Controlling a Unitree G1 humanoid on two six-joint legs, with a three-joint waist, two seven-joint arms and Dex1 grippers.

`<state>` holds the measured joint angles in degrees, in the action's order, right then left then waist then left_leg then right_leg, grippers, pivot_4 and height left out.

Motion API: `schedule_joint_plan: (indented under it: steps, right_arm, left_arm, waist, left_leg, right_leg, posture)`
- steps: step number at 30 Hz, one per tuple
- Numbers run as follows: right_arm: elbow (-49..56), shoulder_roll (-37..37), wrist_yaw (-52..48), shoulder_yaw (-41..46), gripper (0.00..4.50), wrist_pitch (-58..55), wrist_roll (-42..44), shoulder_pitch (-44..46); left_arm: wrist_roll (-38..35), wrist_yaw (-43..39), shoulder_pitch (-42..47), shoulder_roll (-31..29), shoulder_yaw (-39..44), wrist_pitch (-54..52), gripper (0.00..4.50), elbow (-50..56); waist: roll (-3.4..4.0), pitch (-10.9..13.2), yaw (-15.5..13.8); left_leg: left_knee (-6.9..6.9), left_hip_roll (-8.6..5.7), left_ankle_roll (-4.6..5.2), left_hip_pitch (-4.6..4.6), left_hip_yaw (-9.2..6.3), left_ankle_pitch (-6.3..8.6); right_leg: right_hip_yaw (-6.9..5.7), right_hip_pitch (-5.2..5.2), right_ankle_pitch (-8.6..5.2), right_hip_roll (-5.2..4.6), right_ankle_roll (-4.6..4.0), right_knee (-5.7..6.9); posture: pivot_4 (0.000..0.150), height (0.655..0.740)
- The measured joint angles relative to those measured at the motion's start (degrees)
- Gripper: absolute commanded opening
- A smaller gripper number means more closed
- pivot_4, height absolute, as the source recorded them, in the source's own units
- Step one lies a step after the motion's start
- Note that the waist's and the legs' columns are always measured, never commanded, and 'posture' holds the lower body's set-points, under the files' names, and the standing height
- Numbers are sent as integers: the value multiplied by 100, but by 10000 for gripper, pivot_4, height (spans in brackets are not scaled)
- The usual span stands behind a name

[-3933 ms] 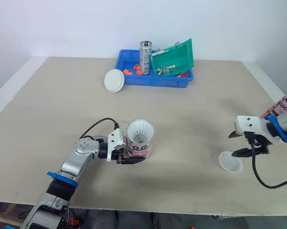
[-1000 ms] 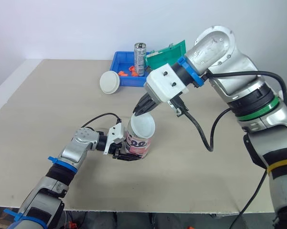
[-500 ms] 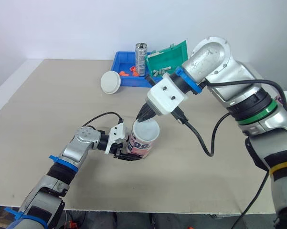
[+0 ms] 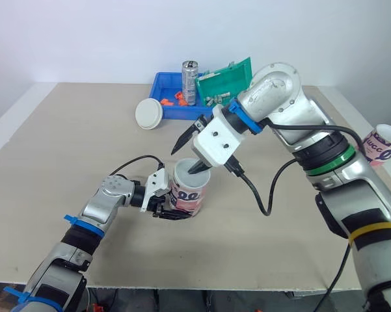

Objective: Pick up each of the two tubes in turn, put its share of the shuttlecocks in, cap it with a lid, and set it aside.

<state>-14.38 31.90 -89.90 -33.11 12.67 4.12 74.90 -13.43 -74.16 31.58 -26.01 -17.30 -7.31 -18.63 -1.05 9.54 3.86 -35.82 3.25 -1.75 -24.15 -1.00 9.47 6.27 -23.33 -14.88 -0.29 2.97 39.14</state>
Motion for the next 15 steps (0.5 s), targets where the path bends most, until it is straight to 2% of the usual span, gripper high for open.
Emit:
schedule_joint_plan:
  steps: [4,8,11,12,15]
  right_arm:
    - [-324,-179,-26,168,26208,-475,153,28]
    - [-461,-21,-31,197,26208,-1110,807,285]
    - [-459,400,-31,220,18717,-1335,1267,537]
    - [-447,566,-32,224,13025,-1381,1418,561]
    - [-362,792,-35,113,975,-1487,1726,533]
  left_arm:
    - [-3,-4,-15,-19,43,-17,29459,-4]
    - [-4,-6,-7,-18,40,-17,29459,30]
    - [-8,-10,-11,-19,40,-17,29459,59]
    - [-8,-20,-17,-20,40,-17,29459,62]
    - [-8,-36,-18,-34,42,-17,29459,59]
  waist:
    - [-1,0,29]
    - [3,8,29]
    - [0,8,29]
    - [0,8,29]
    - [3,10,30]
  left_leg:
    - [0,7,1,4,0,-1]
    - [1,7,1,-6,0,-2]
    - [9,6,-1,-7,2,-1]
    - [12,6,-1,-7,3,-1]
    - [18,5,-1,-7,4,-1]
  right_leg:
    - [-4,-1,10,4,-14,1]
    - [-4,-8,10,2,-14,1]
    - [-5,-8,2,-2,-14,-7]
    - [-5,-9,1,-2,-14,-9]
    - [-3,-14,1,-1,-15,-8]
  posture:
    - [1500,7038]
    - [1500,7038]
    - [1500,7038]
    - [1500,7038]
    - [1500,7038]
